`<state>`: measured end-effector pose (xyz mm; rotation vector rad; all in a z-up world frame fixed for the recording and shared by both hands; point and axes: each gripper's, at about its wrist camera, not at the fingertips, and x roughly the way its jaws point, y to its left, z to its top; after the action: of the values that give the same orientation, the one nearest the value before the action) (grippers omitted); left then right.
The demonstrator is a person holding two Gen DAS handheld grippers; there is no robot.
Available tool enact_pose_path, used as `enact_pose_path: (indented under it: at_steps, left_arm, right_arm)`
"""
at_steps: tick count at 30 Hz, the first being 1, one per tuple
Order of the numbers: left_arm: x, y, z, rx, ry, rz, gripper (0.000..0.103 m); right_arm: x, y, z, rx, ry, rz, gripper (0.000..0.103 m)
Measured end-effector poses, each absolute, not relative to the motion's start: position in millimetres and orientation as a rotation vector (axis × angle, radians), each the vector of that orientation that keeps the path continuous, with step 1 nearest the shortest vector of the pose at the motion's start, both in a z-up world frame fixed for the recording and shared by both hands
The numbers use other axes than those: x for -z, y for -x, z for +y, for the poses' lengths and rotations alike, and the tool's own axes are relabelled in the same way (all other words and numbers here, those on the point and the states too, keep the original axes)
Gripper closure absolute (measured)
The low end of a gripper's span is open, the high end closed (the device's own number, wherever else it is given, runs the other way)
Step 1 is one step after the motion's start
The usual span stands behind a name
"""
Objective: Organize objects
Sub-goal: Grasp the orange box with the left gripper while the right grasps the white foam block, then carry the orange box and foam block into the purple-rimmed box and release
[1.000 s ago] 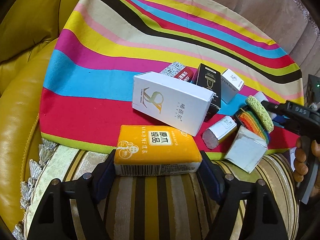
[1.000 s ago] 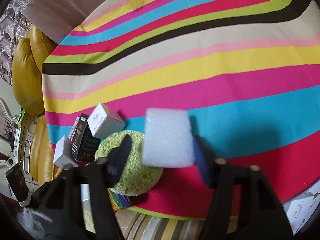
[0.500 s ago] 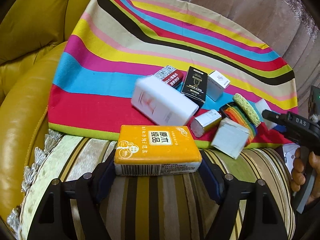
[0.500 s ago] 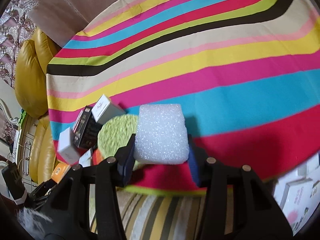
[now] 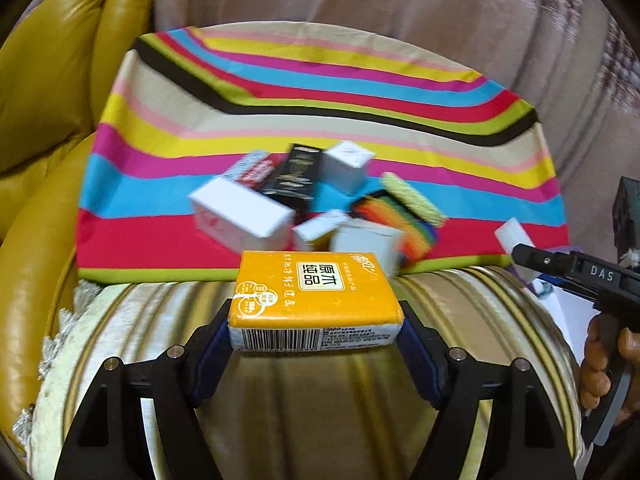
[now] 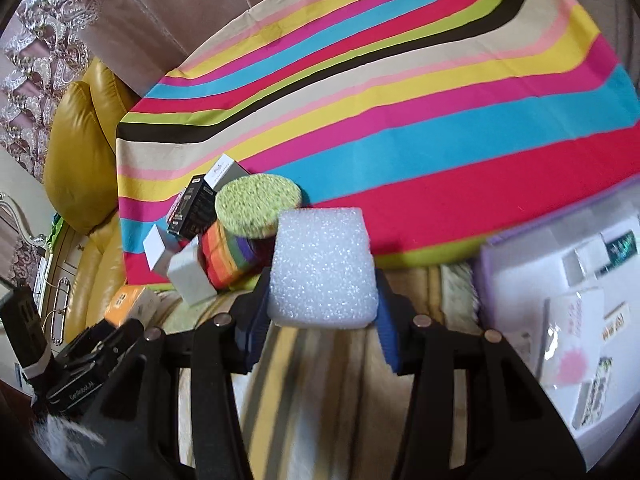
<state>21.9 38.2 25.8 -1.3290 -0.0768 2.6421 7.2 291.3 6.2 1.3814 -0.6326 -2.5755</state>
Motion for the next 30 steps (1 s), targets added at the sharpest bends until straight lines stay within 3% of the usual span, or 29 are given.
enact_pose_path:
  at_steps: [18, 30]
  left_arm:
    - [-42, -27, 170, -2.37, 1.165, 0.189, 0.026]
    - [-45, -50, 262, -2.055, 1.073, 0.335, 0.026]
  right_arm:
    - [5, -91, 400, 2.777, -1.474, -0.779, 0.052]
    - [5, -131, 466, 2.969, -1.592, -0.761, 0.052]
